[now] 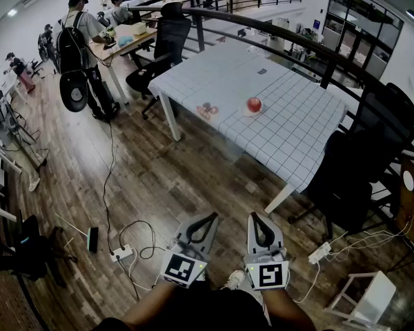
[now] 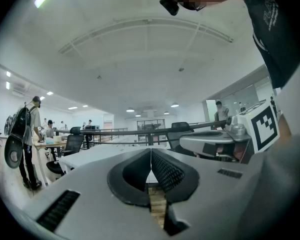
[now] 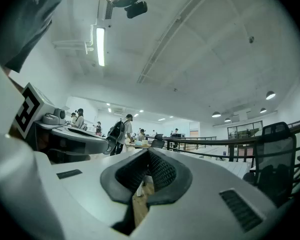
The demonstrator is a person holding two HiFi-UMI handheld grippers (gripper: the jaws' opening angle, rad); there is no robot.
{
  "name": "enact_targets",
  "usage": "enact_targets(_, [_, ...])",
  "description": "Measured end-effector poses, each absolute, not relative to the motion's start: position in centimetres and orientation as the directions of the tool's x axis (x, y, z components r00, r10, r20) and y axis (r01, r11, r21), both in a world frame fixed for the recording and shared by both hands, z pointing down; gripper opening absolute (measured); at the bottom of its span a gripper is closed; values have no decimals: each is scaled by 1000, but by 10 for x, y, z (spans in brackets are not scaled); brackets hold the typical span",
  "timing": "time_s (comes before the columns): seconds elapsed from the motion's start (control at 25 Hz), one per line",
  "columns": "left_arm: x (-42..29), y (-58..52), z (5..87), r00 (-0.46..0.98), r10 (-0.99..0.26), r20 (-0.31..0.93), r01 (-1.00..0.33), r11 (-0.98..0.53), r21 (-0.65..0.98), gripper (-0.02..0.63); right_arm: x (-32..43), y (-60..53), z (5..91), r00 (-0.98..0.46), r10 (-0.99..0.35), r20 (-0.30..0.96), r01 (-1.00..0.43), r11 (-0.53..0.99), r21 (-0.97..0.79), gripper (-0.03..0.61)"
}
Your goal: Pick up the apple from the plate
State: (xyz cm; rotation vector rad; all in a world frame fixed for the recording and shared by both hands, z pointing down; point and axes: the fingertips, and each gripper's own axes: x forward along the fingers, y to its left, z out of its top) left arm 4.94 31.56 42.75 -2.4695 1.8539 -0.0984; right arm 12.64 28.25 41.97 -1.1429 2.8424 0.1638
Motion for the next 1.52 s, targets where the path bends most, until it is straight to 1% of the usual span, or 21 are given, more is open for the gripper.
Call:
enact_targets(0.16, [39, 320, 421, 282, -959, 6, -956, -282, -80, 23, 114, 286, 406, -725, -673, -144, -687, 720, 100, 23])
enact_targets(0.28, [31, 325, 421, 299, -954, 9, -951, -298, -77, 23, 104, 294, 408, -727, -676, -122, -687, 717, 117, 23])
enact_targets(0.52, [12, 326, 413, 319, -947, -37, -947, -316, -54, 23, 82, 297, 408, -736, -669, -101, -676, 719, 162, 23])
enact_targets(0.96, [-40, 321, 416, 338, -938, -73, -941, -337, -29, 23, 45, 289, 413, -680, -724, -116, -733, 664, 148, 23])
enact_targets(1.12, [-55, 321, 432, 346, -937, -45, -938, -346, -16, 23, 29, 291, 421, -681, -725, -100, -730, 663, 168, 23])
enact_targets(1.24, [-62, 320, 442, 336, -941, -29, -942, -336, 2, 23, 20, 289, 423, -676, -731, -98, -736, 661, 143, 25])
enact_targets(1.52, [-66, 299, 454, 334, -942, 6, -942, -334, -20, 23, 16, 264, 438, -667, -743, -59, -743, 656, 133, 23])
